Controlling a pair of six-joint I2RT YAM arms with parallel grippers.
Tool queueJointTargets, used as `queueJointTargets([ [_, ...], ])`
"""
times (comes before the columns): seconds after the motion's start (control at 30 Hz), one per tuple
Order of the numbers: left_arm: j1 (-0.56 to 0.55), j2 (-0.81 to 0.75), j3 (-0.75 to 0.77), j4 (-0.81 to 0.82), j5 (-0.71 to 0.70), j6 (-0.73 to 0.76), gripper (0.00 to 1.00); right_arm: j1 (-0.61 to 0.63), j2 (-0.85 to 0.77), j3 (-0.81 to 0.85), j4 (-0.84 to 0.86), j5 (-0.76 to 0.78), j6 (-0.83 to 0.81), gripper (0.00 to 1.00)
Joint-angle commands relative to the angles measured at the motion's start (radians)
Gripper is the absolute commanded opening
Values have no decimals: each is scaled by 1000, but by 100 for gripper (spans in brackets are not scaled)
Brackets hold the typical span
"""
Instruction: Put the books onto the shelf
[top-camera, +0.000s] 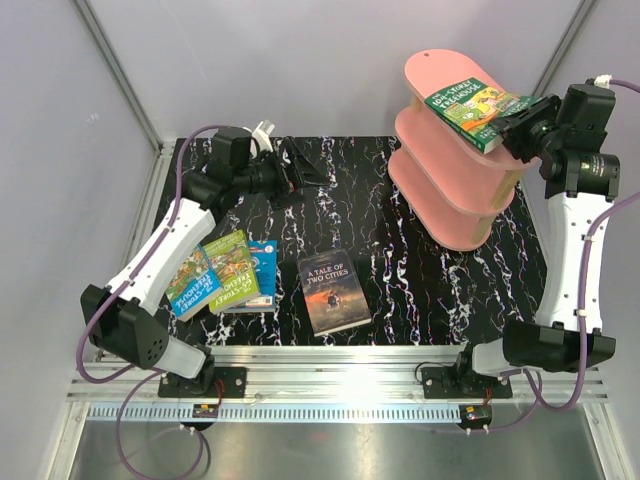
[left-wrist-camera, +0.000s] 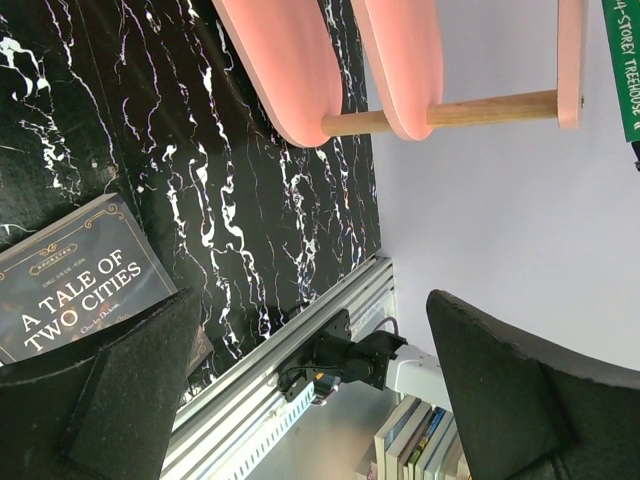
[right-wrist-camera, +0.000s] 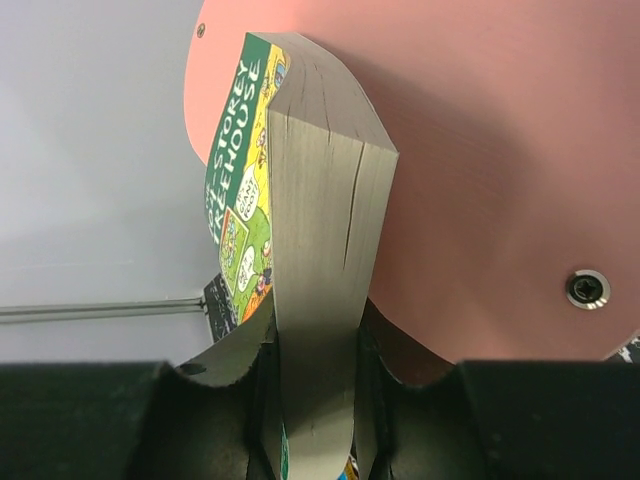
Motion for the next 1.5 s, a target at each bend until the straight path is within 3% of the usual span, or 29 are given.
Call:
queueJointTargets([
  [0.0,5,-19,-6,47,38,-1,99,-7,5,39,-80,190,-31,0],
  [0.2,6,-27,-19,47,41,1,99,-9,5,21,-91,310,-21,0],
  [0.5,9,-25,-16,35,36,15,99,-15,59,25,-105,328,-24,0],
  [0.83,20,-14,-13,32,38,18,99,-38,74,-5,-169,457,2,0],
  [1.07,21,-10,-13,39,41,13,99,-38,59,-56,-109,347,10,0],
  [1.2,21,-10,-21,41,39,13,99,-38,13,-146,-14,110,24,0],
  [1.3,21,-10,-25,45,38,10,99,-38,-22,-192,18,28,33,0],
  [1.47,21,-8,-30,59,36,4,99,-38,-62,-232,15,5,24,0],
])
